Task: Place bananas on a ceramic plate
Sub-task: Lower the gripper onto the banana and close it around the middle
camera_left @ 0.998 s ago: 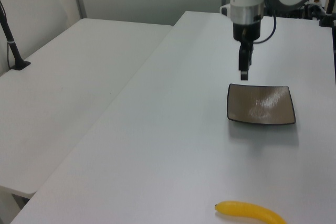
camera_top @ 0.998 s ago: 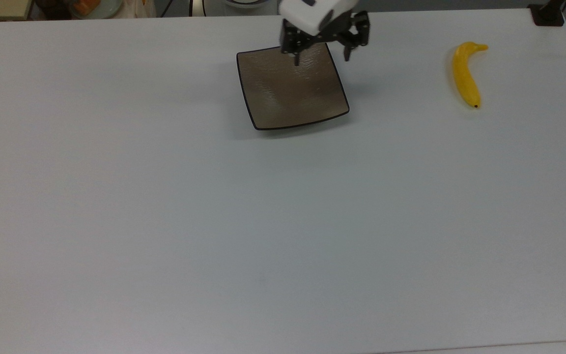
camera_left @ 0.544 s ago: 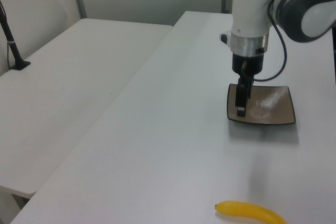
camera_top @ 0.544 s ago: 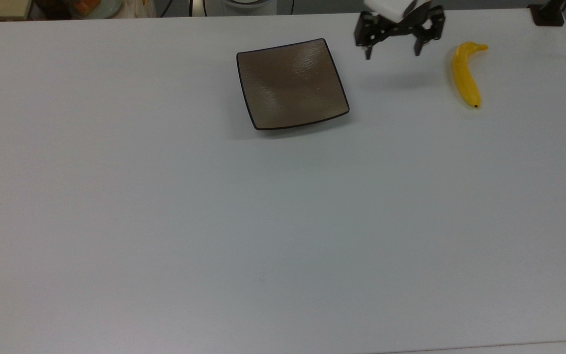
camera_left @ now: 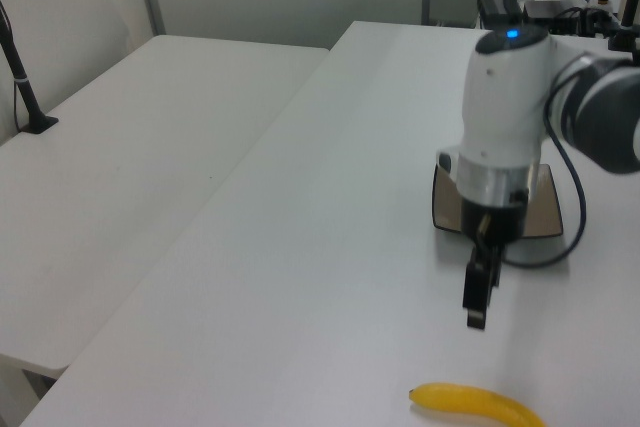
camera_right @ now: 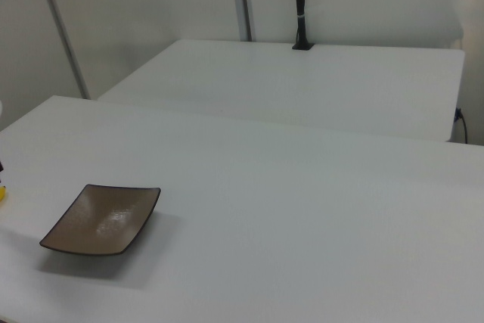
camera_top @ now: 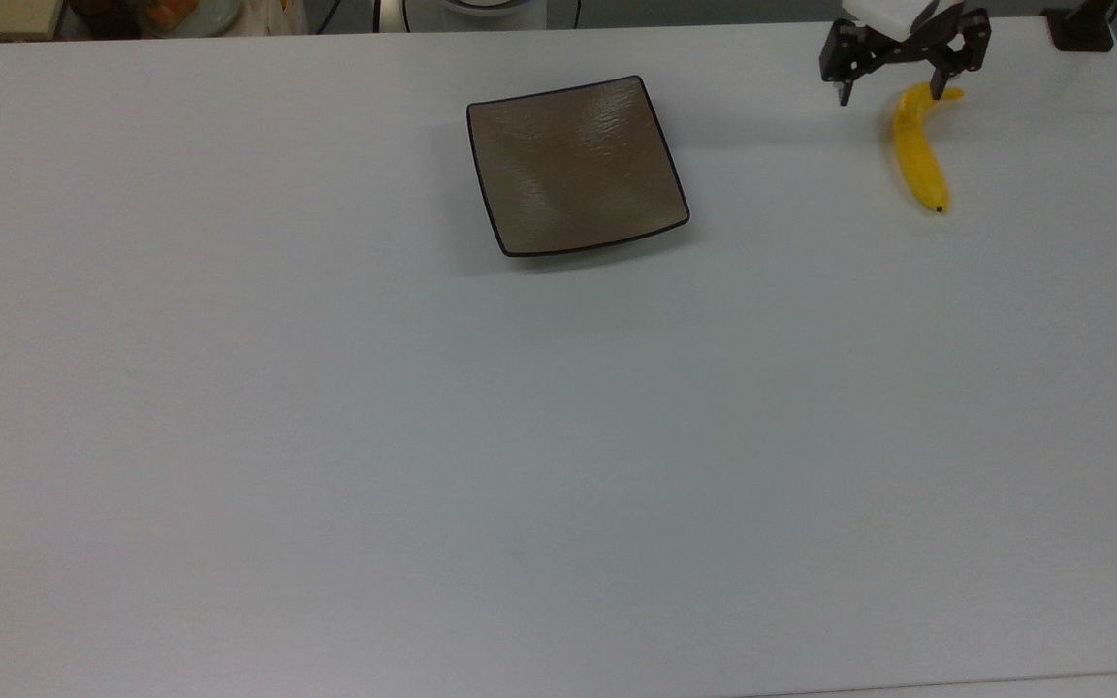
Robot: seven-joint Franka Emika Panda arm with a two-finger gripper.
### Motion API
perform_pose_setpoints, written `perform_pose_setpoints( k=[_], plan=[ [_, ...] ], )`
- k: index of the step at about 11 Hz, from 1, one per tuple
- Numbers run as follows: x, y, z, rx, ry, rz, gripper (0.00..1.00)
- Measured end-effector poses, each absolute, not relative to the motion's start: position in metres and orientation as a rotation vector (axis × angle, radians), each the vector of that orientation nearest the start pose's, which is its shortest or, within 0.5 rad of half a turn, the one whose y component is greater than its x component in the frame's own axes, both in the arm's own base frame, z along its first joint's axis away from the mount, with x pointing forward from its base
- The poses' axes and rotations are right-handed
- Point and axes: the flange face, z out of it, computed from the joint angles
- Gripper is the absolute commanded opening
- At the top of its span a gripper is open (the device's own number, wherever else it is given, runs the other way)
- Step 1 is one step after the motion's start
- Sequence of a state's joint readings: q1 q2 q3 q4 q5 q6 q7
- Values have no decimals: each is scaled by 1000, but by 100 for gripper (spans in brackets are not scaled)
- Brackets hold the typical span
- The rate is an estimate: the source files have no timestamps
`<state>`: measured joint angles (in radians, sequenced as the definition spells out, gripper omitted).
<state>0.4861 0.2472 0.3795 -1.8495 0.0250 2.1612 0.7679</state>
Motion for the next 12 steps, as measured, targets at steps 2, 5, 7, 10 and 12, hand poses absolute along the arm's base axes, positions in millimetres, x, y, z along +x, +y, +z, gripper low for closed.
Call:
perform_pose_setpoints(
  k=[2,5,7,10,12],
  plan=[
    [392,501,378,-2974,-79,53,100],
    [375,526,340,-2975,-69,63,100],
    [375,533,308,-3017,-40,62,47],
    [377,539,293,-3033,-31,59,16],
    [380,542,298,-3023,-29,47,17]
  ],
)
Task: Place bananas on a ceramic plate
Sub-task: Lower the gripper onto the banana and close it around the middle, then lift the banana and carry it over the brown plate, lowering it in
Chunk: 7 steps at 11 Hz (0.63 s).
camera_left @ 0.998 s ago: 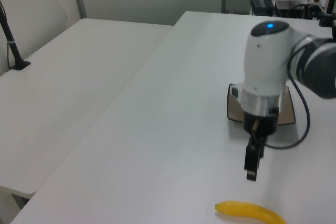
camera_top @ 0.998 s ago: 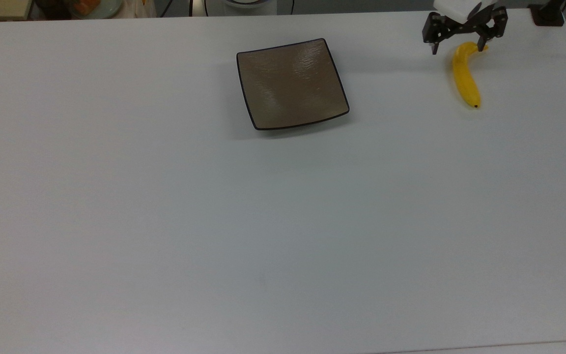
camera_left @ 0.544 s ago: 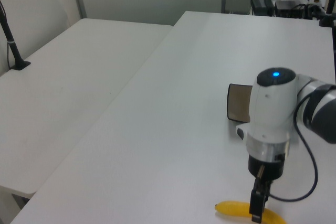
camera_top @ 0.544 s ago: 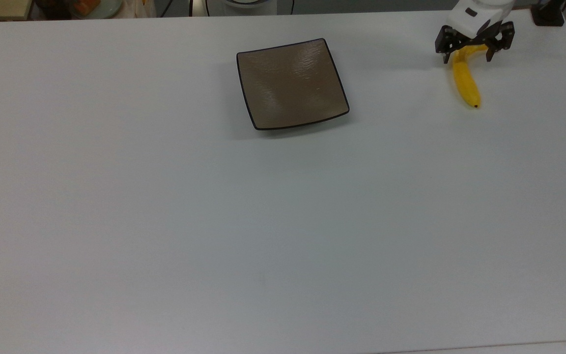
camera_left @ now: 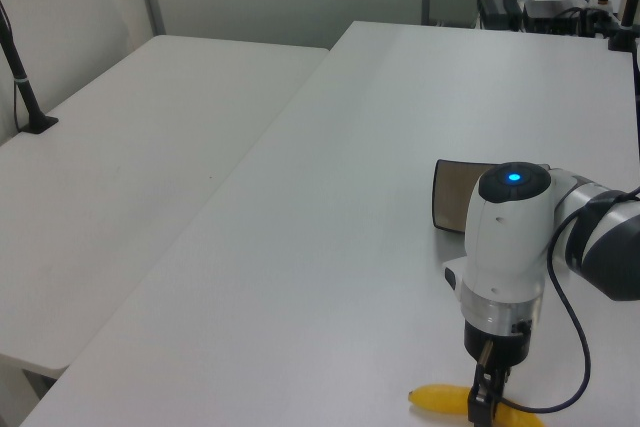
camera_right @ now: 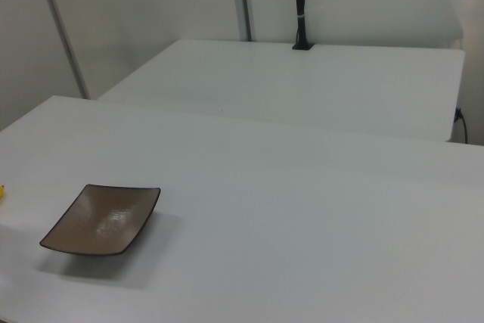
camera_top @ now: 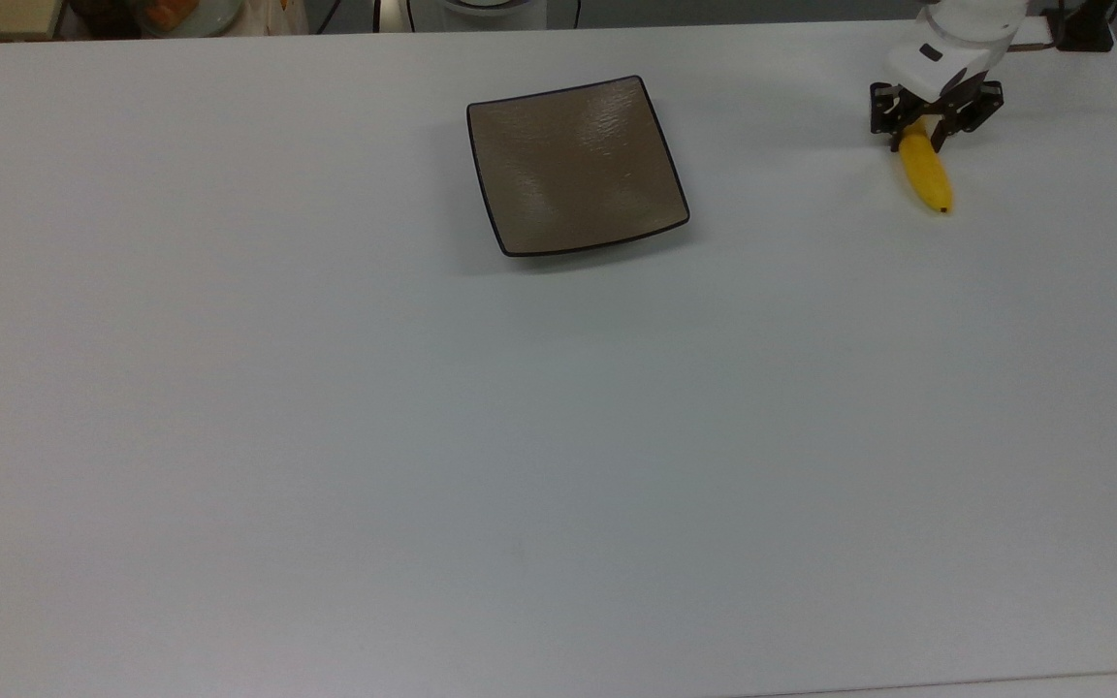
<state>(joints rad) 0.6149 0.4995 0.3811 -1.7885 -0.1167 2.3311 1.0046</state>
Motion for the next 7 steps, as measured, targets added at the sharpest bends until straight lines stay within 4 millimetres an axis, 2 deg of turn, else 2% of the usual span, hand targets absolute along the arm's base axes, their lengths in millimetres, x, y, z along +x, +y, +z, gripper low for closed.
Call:
perform_pose_setpoints(
  k=[4,6,7],
  plan=[
    [382,542,304,-3017,-28,35,17],
    [387,534,321,-3057,-62,44,17],
    [392,524,336,-3097,-105,65,17]
  ],
)
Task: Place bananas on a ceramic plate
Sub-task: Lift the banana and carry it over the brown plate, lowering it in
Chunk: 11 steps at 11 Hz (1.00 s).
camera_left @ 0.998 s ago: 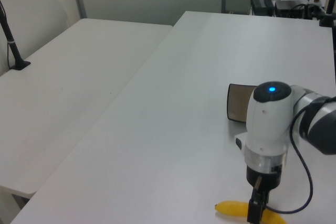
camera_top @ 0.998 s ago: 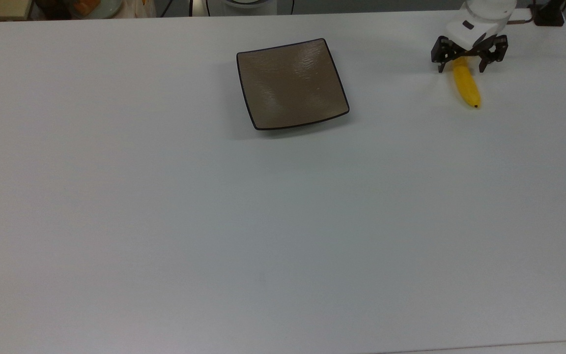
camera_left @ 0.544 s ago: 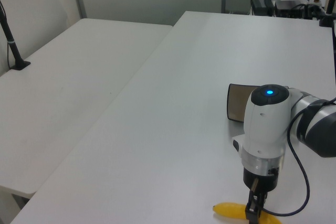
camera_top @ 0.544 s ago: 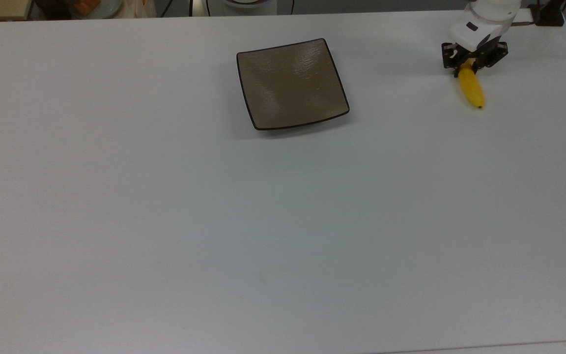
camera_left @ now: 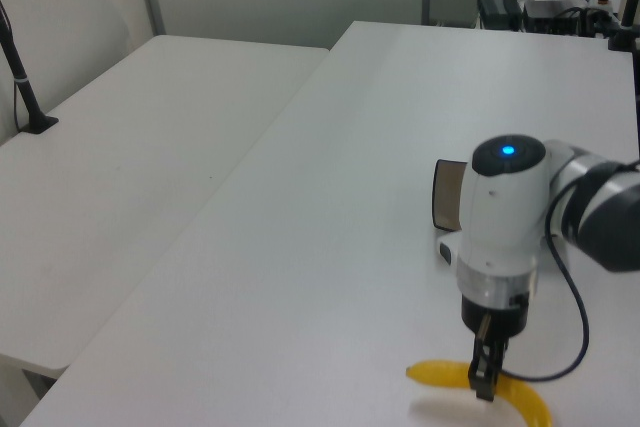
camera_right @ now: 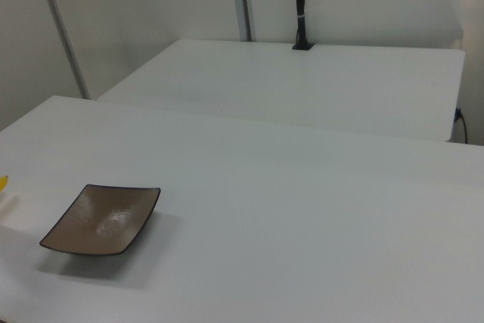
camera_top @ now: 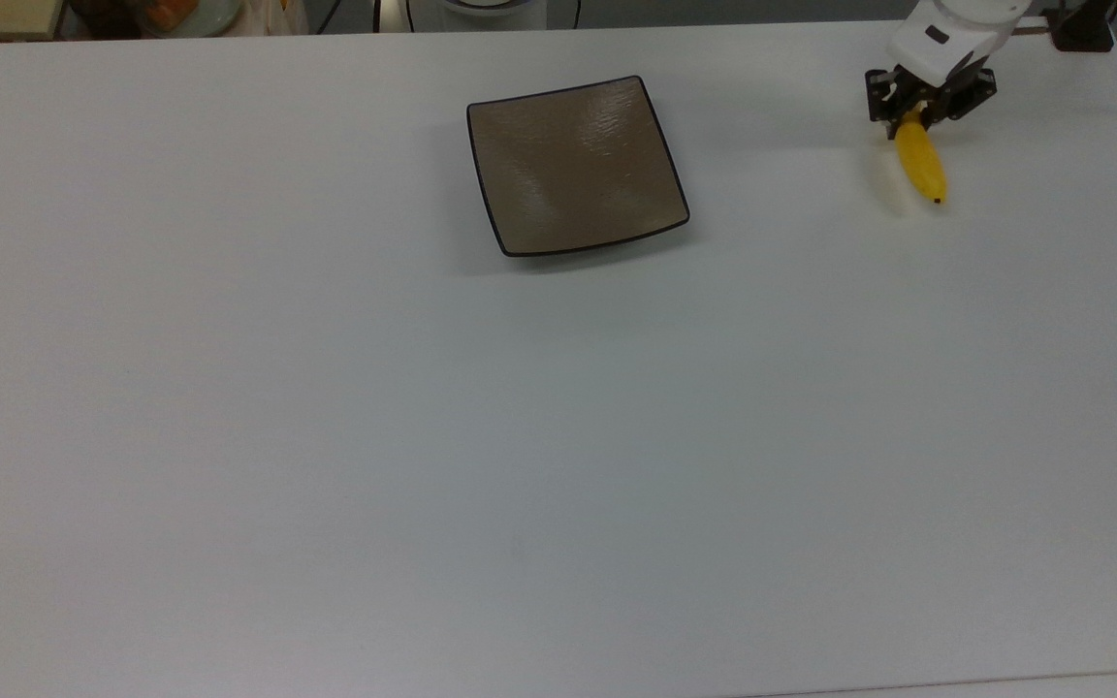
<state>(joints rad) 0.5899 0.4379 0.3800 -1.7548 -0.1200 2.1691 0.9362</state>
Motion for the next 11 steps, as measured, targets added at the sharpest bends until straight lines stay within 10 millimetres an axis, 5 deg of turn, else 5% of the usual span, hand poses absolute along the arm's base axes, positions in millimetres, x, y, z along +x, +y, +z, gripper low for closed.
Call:
perform_pose_setpoints(
  k=[6,11],
  plan=[
    [423,432,394,-3256,-422,352,17],
    [487,306,430,-3274,-416,467,18]
  ],
)
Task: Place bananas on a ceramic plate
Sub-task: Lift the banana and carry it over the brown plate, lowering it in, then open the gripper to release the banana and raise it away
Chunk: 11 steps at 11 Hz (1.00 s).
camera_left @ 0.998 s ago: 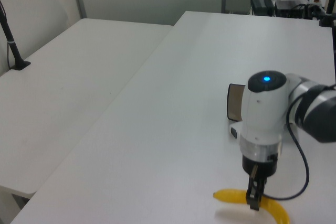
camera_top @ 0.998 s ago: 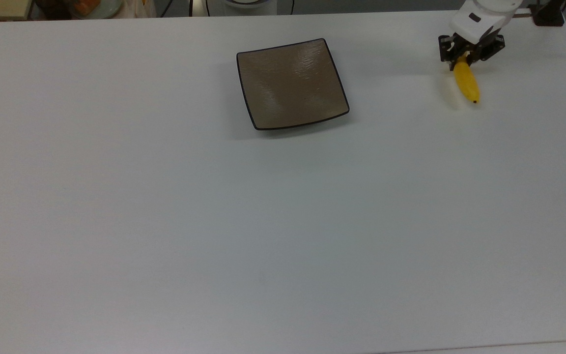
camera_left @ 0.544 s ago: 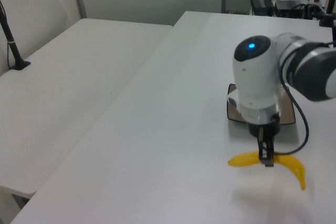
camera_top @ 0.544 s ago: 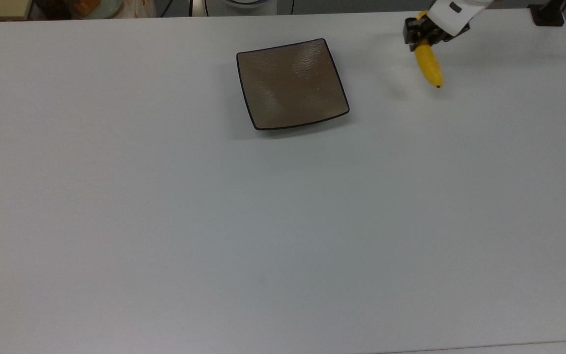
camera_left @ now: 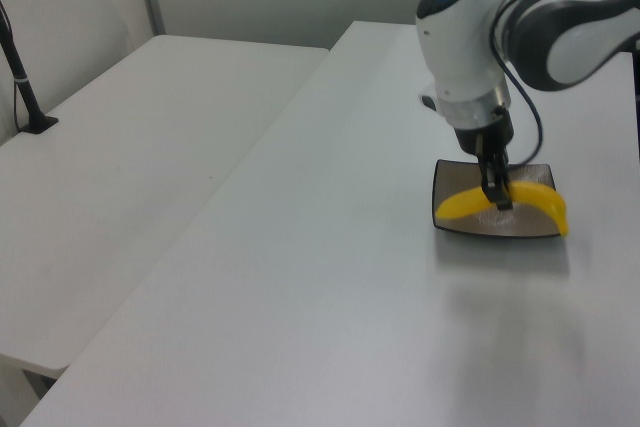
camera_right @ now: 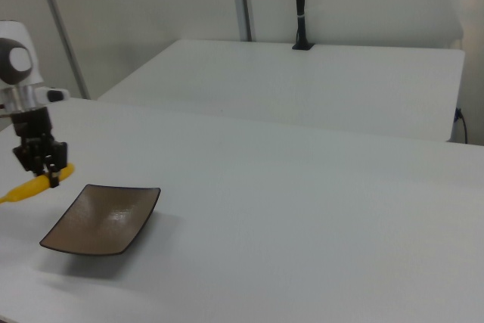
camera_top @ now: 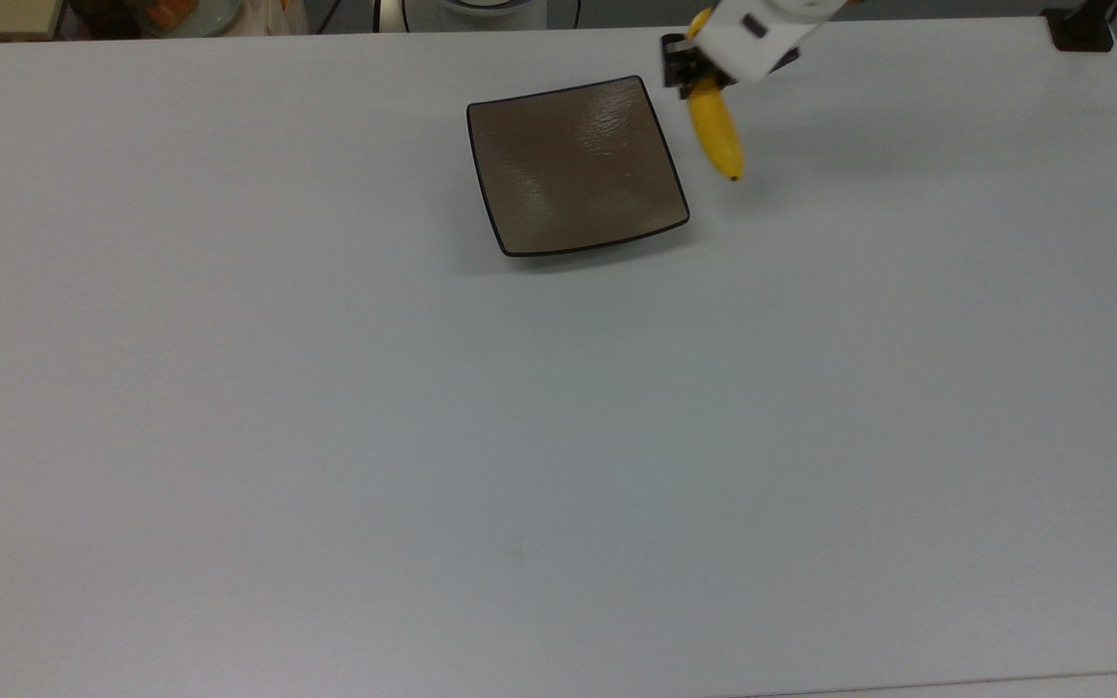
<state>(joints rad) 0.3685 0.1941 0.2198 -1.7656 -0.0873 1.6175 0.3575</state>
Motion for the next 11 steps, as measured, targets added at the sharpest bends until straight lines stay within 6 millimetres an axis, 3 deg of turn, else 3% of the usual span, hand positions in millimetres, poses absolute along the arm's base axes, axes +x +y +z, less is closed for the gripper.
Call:
perform_pose_setpoints(
  k=[1,3,5,7,9,11],
  plan=[
    [500,281,429,-3274,-378,478,28],
    [518,237,425,-3261,-375,512,100],
    [522,216,419,-3255,-370,546,100],
    [522,210,424,-3256,-357,533,100],
    [523,198,442,-3259,-323,483,100],
    [527,171,471,-3261,-237,399,100]
  ],
)
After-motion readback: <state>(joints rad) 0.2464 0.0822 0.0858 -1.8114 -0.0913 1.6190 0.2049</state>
